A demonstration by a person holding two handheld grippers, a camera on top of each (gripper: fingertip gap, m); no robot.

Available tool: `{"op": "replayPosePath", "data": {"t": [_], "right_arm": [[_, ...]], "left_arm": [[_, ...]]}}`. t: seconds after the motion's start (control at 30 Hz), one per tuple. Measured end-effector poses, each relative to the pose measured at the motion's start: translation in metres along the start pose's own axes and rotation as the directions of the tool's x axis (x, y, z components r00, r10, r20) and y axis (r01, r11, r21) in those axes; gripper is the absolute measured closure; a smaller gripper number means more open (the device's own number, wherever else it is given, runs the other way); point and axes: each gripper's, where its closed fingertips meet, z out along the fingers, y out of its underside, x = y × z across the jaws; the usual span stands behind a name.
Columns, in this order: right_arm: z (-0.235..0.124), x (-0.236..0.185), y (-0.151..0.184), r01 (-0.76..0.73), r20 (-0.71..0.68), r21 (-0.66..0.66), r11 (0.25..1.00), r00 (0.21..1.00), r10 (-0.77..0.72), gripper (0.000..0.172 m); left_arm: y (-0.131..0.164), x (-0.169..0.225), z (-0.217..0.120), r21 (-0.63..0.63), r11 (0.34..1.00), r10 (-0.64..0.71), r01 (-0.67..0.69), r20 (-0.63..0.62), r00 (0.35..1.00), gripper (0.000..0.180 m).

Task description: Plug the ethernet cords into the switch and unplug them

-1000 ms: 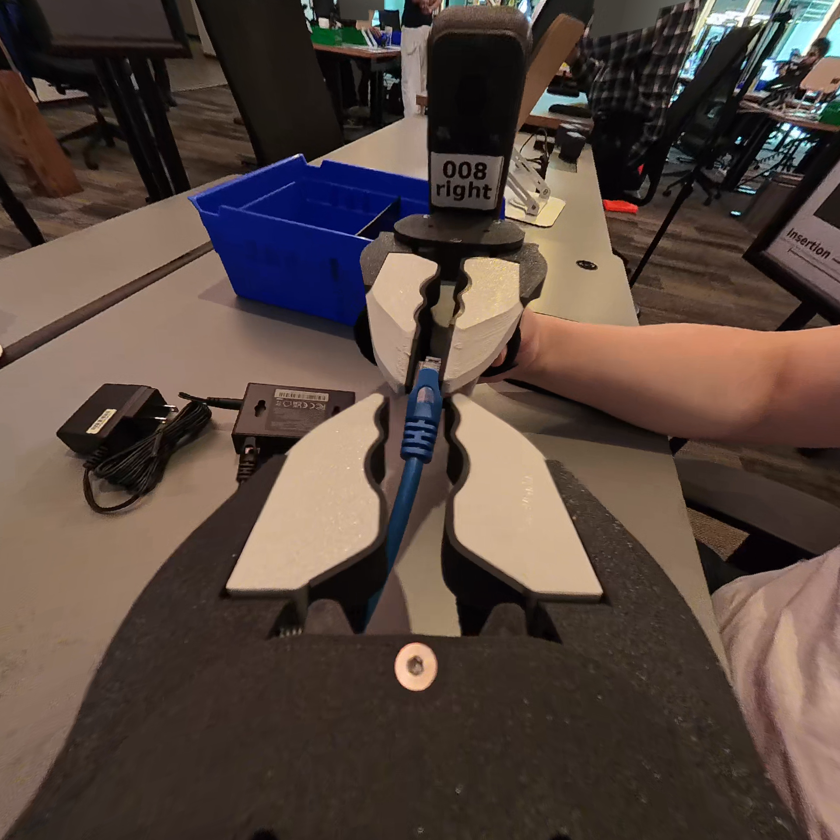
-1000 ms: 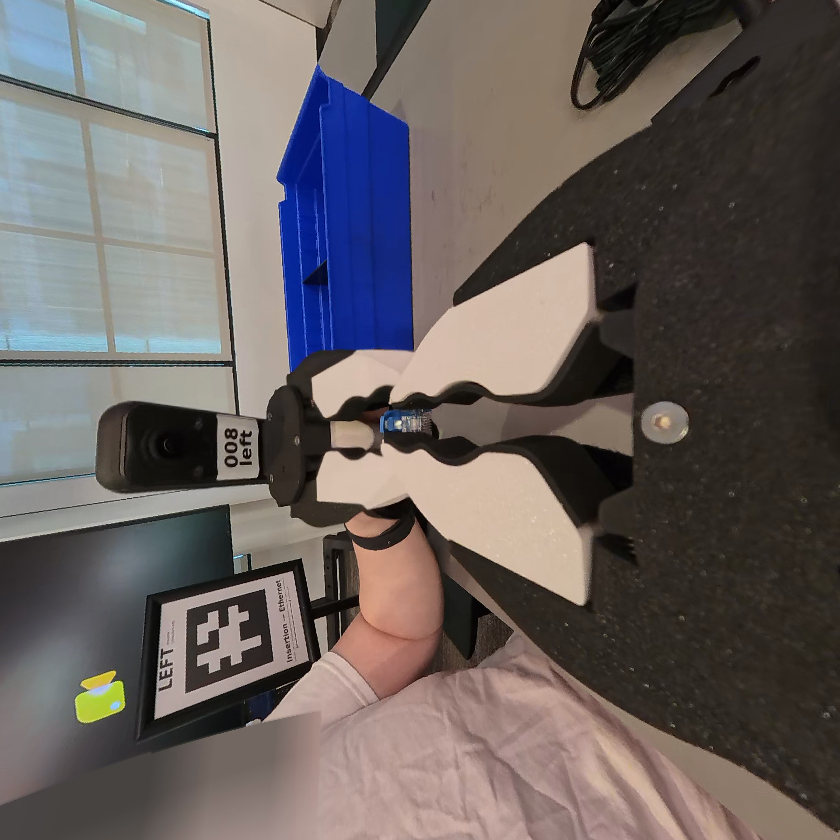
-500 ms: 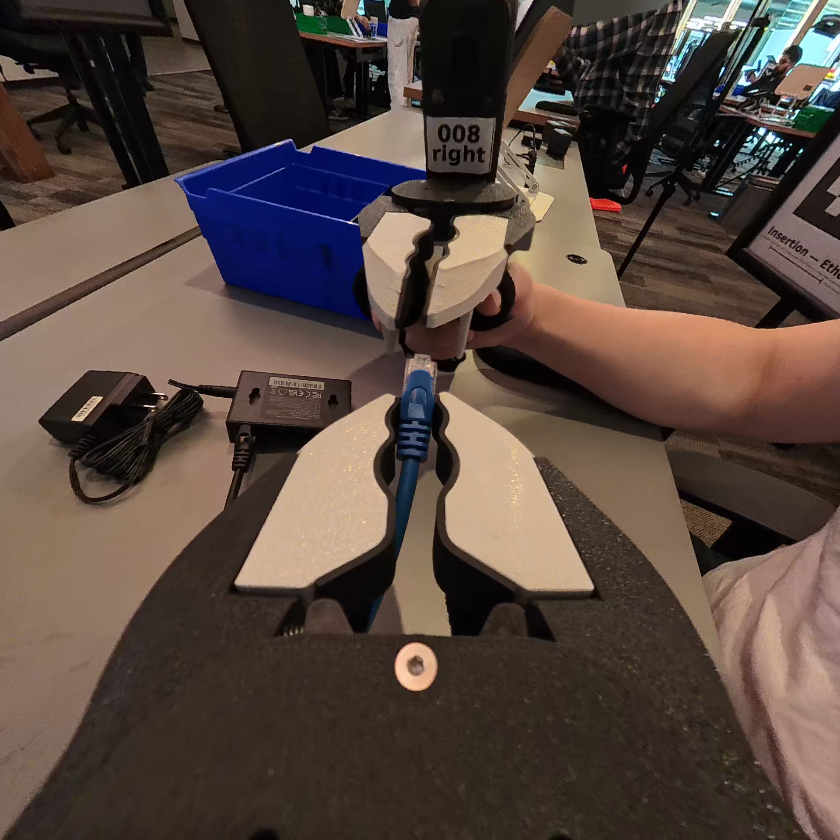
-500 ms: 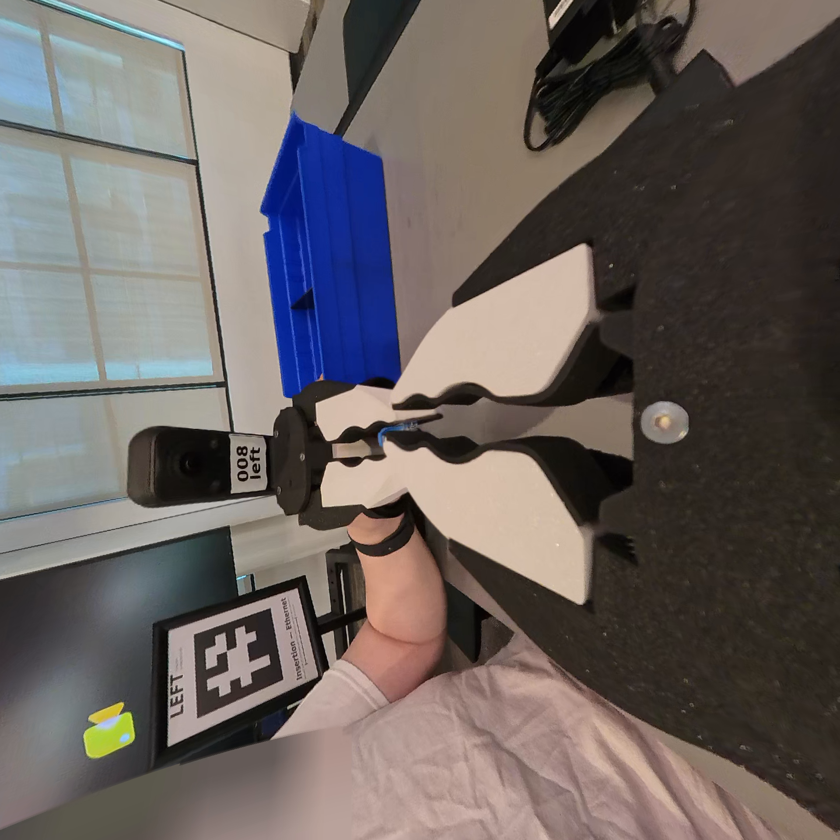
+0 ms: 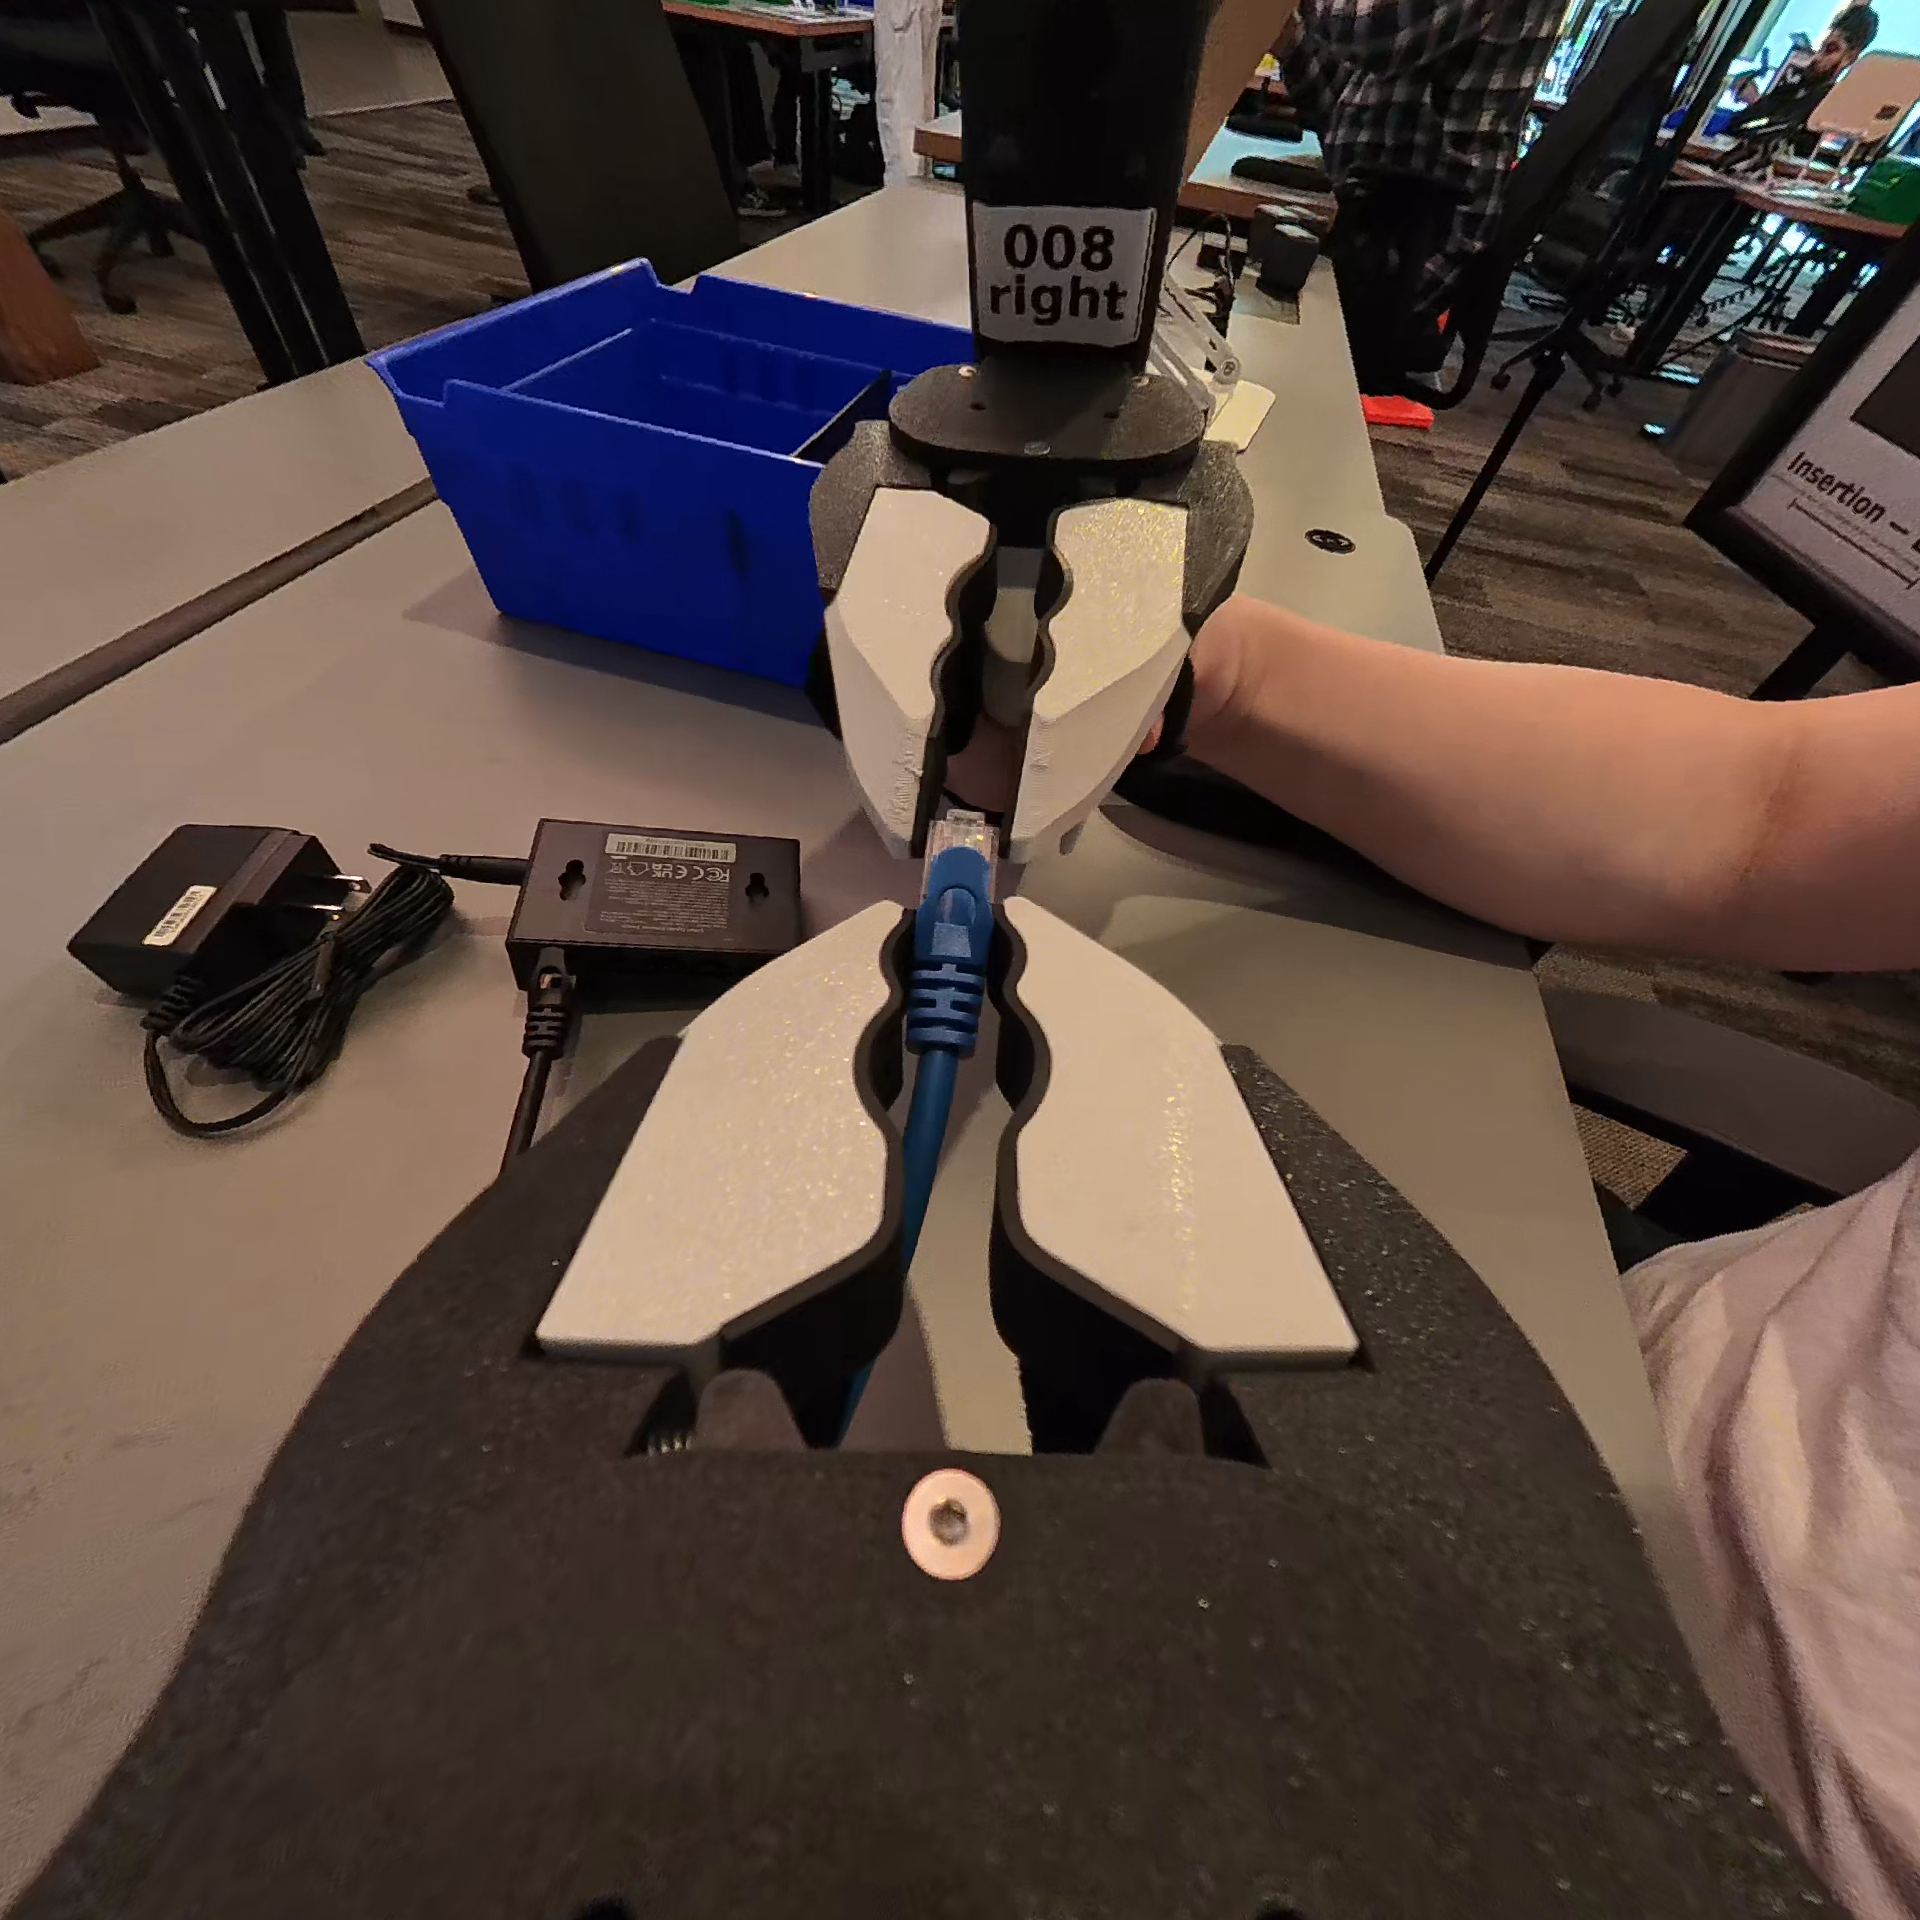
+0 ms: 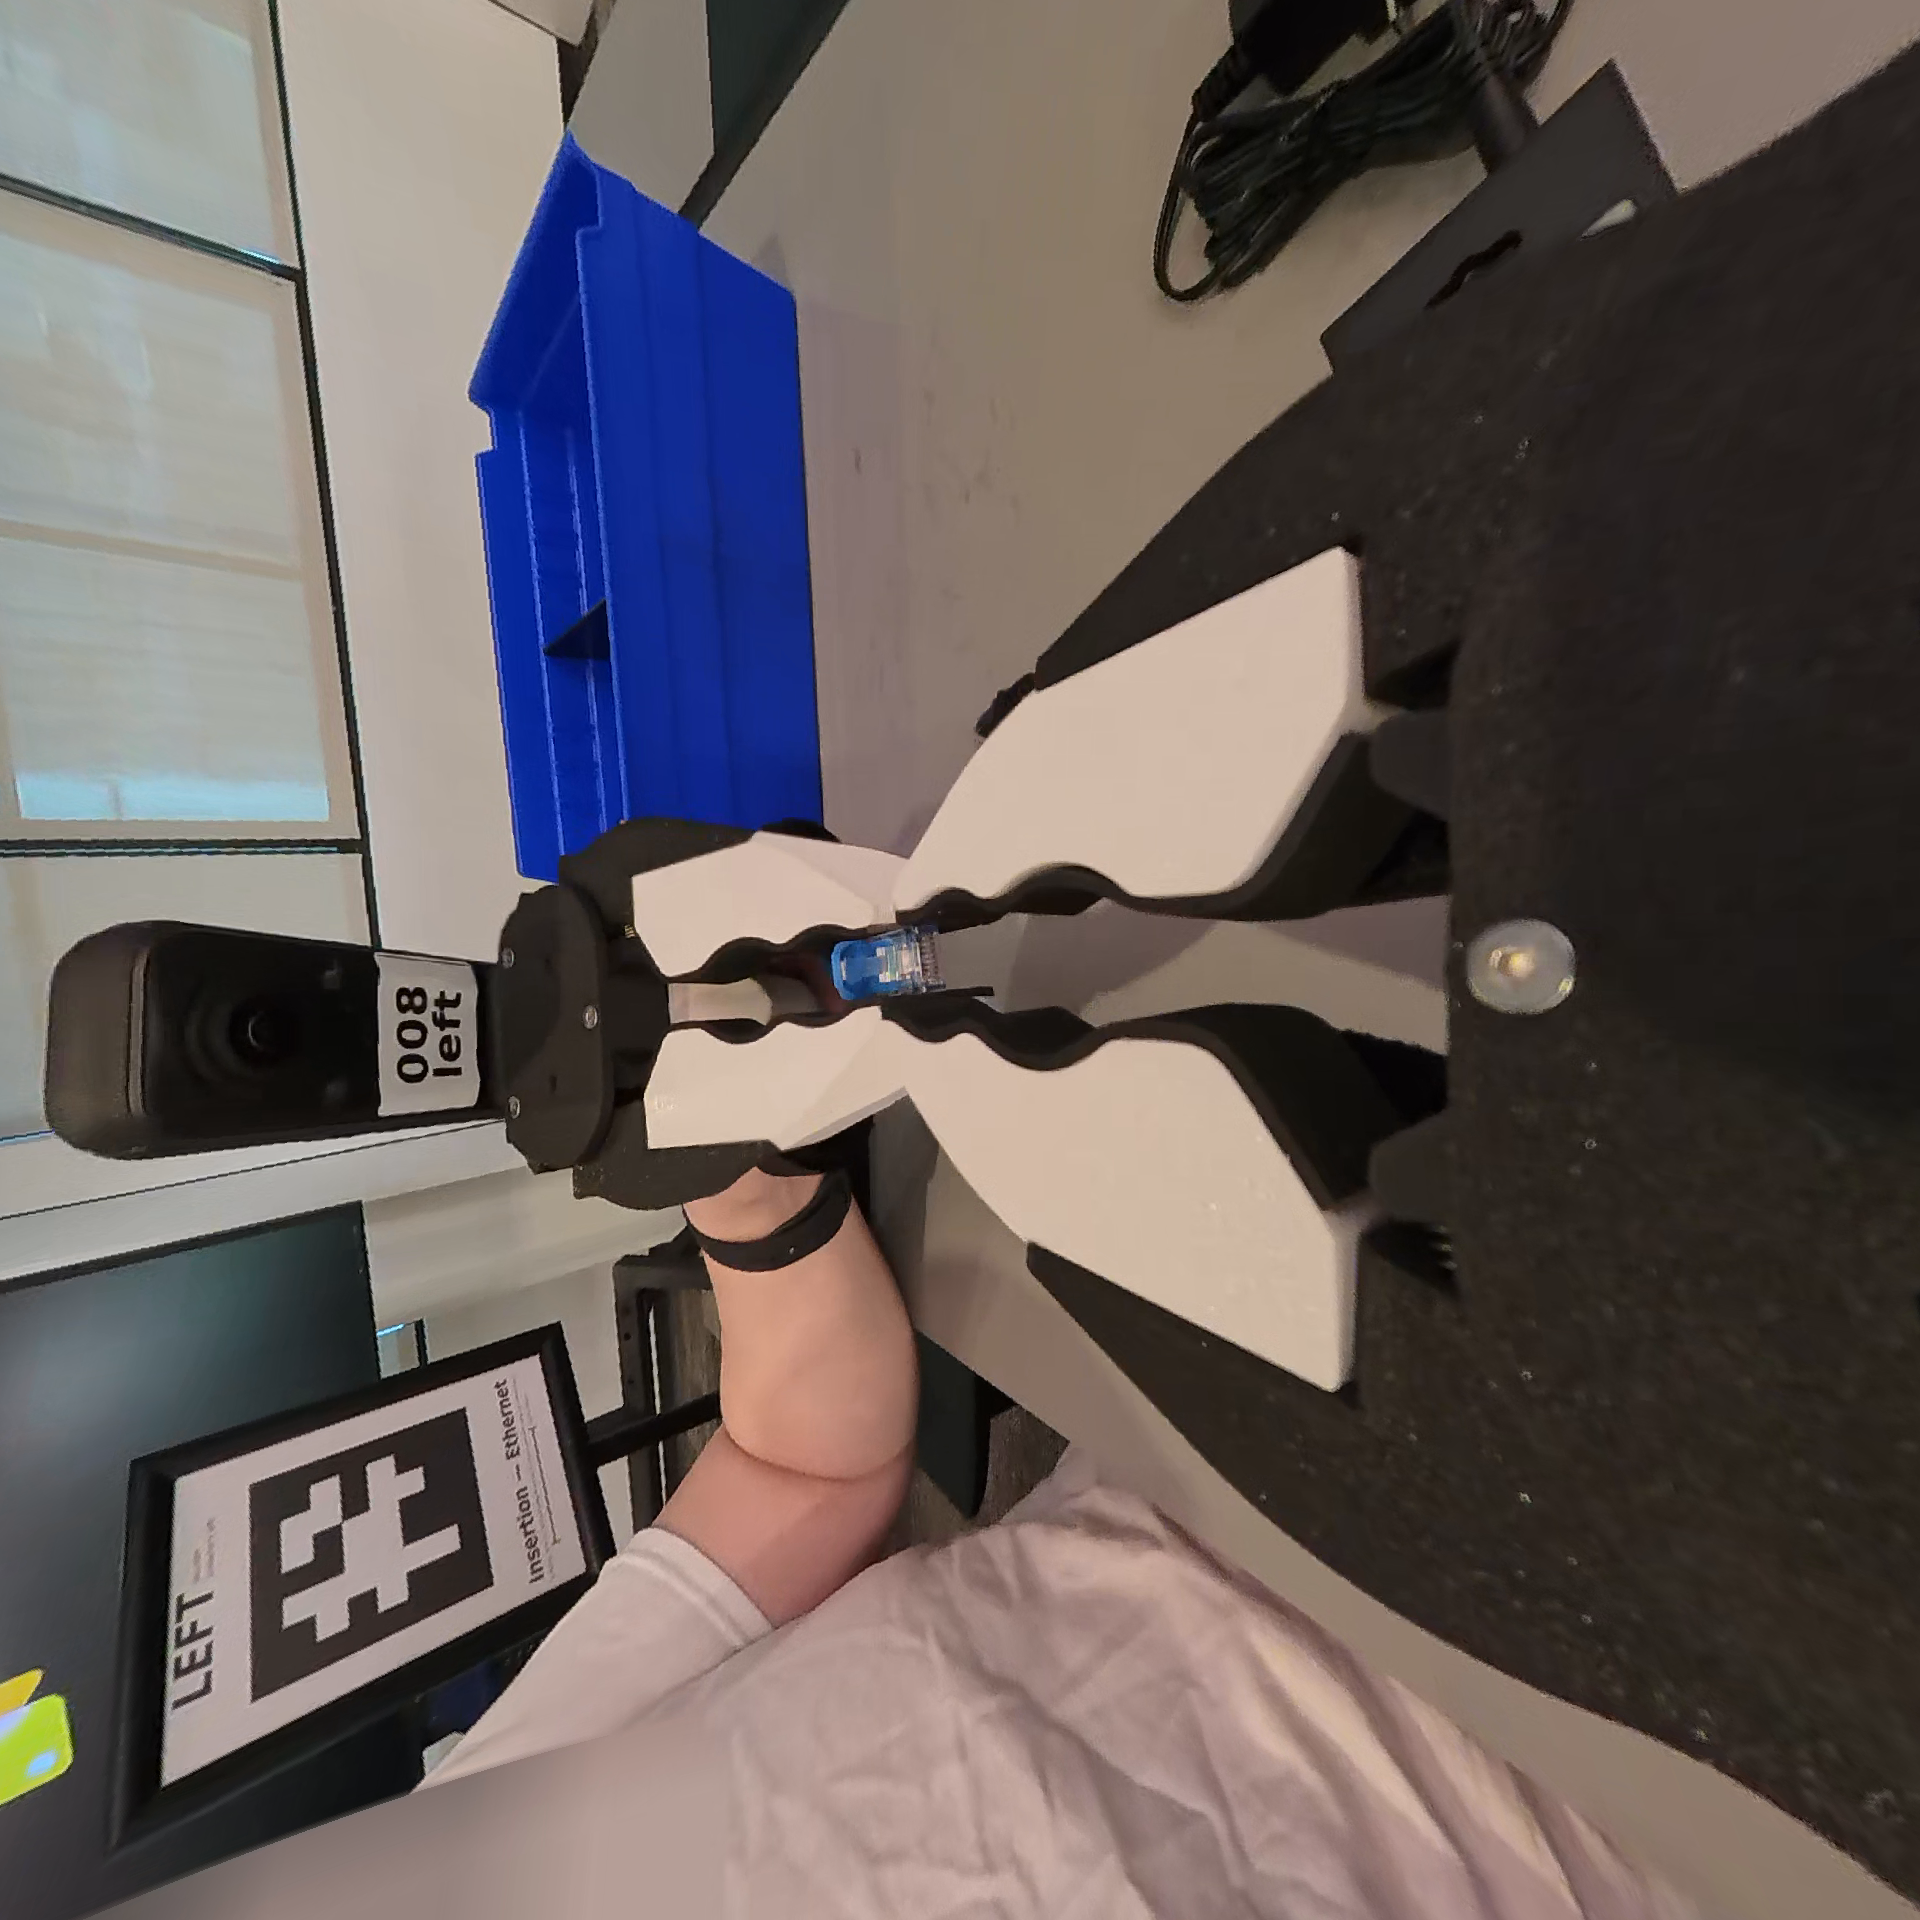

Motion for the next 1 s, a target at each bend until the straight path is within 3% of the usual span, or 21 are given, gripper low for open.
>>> {"op": "replayPosePath", "data": {"t": [0.4,0.57,1.0], "right_arm": [[-0.002,-0.004,-0.013,-0.091,0.079,0.154,0.984,0.994,0.079,0.160],[0.003,-0.006,-0.016,-0.093,0.090,0.180,0.979,0.993,0.078,0.160],[-0.001,-0.005,-0.015,-0.097,0.101,0.190,0.977,0.992,0.079,0.160]], "left_arm": [[-0.021,0.005,-0.008,0.199,0.978,-0.048,0.061,-0.066,0.997,0.168],[-0.020,0.003,-0.006,0.220,0.973,-0.056,0.065,-0.046,0.997,0.161],[-0.022,0.005,-0.003,0.235,0.971,-0.034,0.041,-0.032,0.999,0.167]]}}
